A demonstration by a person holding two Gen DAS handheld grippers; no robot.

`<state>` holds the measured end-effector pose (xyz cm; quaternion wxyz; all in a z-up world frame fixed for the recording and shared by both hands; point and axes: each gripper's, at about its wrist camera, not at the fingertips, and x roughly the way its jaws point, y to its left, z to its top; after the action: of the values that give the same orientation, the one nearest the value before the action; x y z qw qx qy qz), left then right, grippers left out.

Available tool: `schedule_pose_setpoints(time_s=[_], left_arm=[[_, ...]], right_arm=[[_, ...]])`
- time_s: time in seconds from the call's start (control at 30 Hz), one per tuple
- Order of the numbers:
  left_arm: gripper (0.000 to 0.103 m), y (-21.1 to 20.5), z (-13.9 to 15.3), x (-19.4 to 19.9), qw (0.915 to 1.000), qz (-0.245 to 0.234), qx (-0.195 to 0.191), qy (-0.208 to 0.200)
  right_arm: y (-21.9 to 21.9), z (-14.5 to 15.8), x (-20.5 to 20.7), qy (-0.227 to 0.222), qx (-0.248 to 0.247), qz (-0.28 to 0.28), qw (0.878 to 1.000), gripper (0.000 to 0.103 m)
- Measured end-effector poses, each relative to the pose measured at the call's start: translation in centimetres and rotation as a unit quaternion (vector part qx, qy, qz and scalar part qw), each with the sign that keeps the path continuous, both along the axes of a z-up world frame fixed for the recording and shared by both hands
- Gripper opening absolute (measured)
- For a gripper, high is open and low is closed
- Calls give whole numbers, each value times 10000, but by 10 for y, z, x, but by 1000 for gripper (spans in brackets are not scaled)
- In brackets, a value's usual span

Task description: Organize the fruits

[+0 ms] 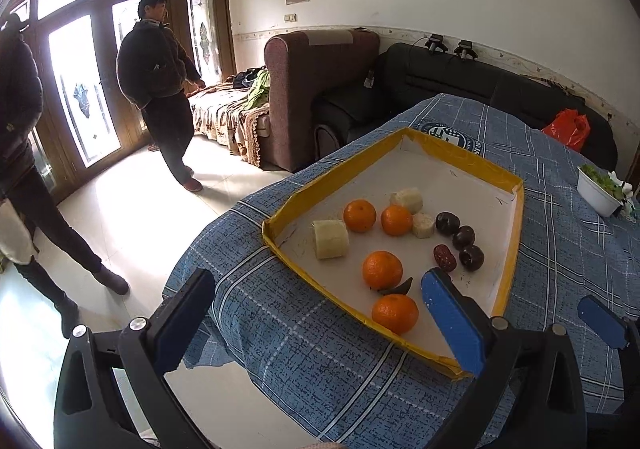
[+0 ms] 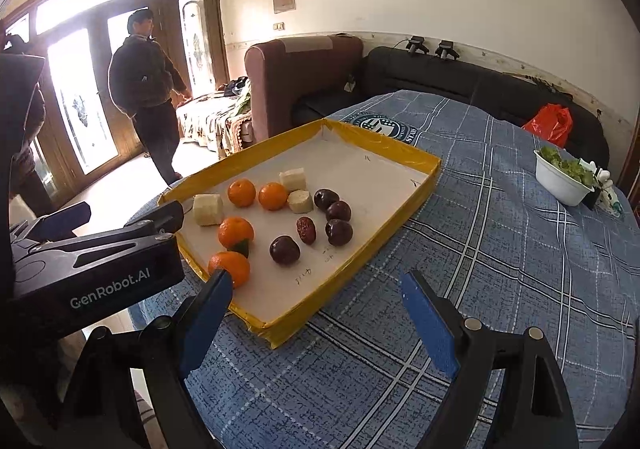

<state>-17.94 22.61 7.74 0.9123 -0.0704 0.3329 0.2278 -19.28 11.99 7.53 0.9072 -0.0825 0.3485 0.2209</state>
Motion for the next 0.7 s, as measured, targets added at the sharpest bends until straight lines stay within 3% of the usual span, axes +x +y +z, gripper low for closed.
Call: schedule_pose_setpoints(time_s=[0.7], left_arm=[[103, 1, -6, 2, 9998, -78, -155, 120]], right_arm=[[9, -8, 2, 95, -139, 78, 9998, 90]])
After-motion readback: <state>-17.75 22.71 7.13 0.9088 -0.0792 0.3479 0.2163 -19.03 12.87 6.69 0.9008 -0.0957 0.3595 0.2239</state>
